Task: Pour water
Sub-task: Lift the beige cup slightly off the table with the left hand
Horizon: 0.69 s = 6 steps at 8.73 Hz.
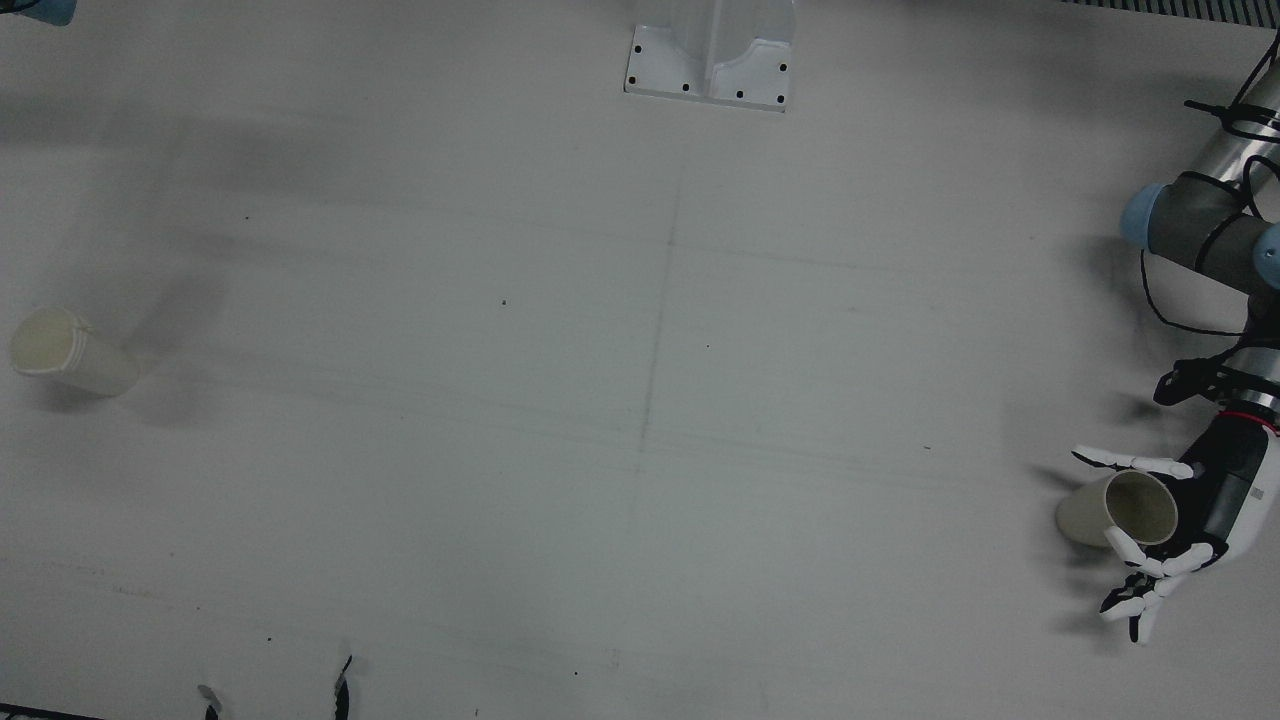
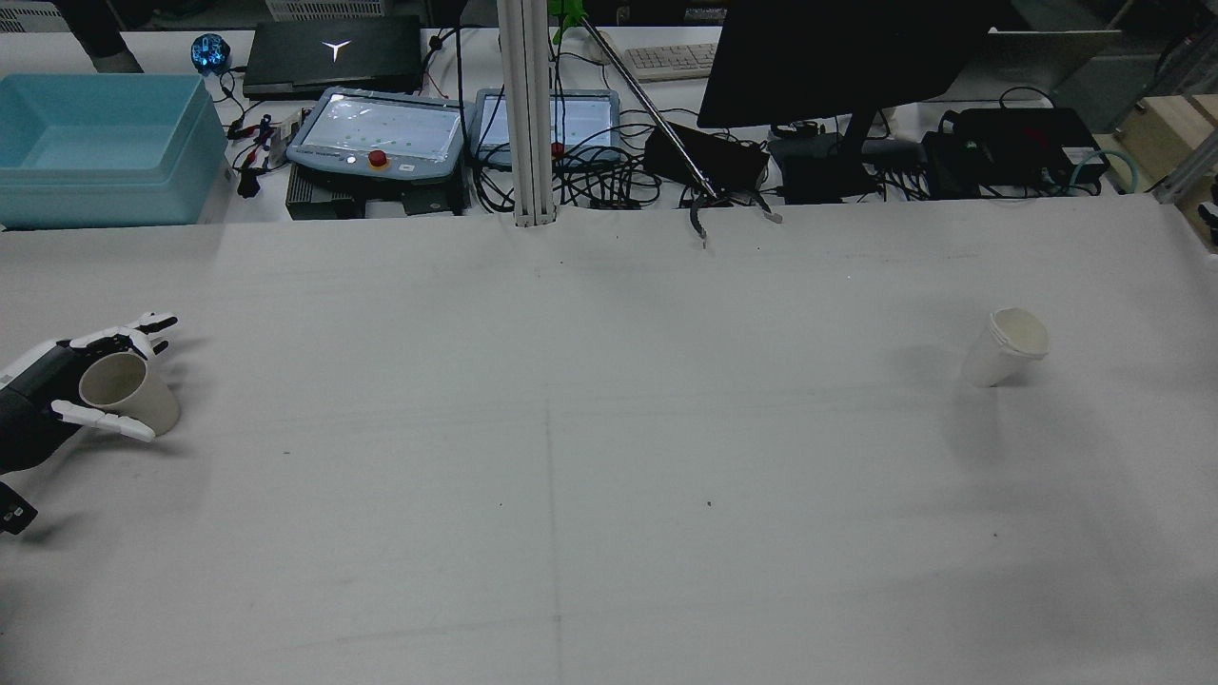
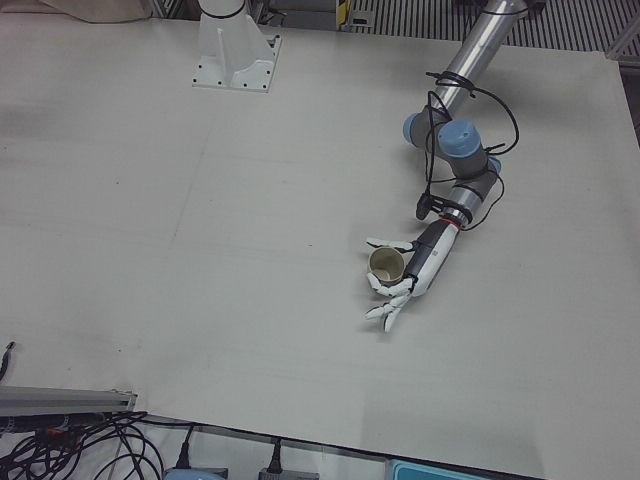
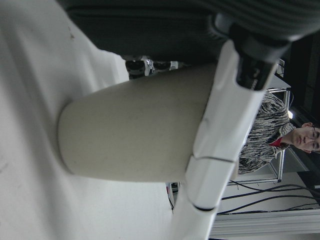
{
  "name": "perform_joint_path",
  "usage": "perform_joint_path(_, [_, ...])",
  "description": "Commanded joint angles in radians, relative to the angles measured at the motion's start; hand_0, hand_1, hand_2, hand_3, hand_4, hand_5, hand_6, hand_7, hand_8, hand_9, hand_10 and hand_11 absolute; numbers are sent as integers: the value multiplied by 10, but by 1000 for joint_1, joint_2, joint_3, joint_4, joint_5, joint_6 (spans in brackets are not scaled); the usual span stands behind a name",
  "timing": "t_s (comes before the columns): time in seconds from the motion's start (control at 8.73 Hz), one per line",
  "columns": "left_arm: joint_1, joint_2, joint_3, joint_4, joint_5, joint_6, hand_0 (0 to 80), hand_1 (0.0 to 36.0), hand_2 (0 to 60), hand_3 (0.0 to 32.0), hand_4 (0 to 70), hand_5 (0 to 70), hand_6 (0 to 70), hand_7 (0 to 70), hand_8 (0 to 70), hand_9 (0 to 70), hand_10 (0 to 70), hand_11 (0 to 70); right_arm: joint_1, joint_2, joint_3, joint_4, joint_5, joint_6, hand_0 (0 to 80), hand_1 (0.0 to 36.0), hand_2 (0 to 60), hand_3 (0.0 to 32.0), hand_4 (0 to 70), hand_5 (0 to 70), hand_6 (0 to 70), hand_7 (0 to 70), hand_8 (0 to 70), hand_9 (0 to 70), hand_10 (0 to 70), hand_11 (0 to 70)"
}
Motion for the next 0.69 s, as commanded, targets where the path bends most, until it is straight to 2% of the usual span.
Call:
perform_joint_path(0.0, [4,1,-43,62,-2,-35,800,360,161,0,594,700,166,171,52,35,73,148,0,0,1,2,0,8,492,187,130,16,0,53,59,0,51,72,0,0])
perform_joint_path(0.11, [4,2,-65,79,-2,-35,800,360,505,0,607,700,163,166,52,33,73,147,2,0,1,2,0,10,492,188,128,18,0,54,59,0,51,72,0,0])
perform_joint_path(0.23, [3,4,-94,107,0,-47,800,360,600,0,620,700,164,166,52,33,73,146,5,0,1,2,0,11,493,189,130,22,0,54,60,0,53,75,0,0])
perform_joint_path(0.46, [0,9,-174,226,3,-132,800,360,600,0,639,700,164,165,50,30,70,142,6,0,2,3,0,13,495,190,127,22,0,54,56,0,47,68,0,0])
perform_joint_path(0.57, [-2,15,-215,254,3,-135,800,360,600,0,631,700,162,161,50,28,70,141,6,0,-1,3,-2,8,495,191,127,22,0,54,54,0,48,69,0,0])
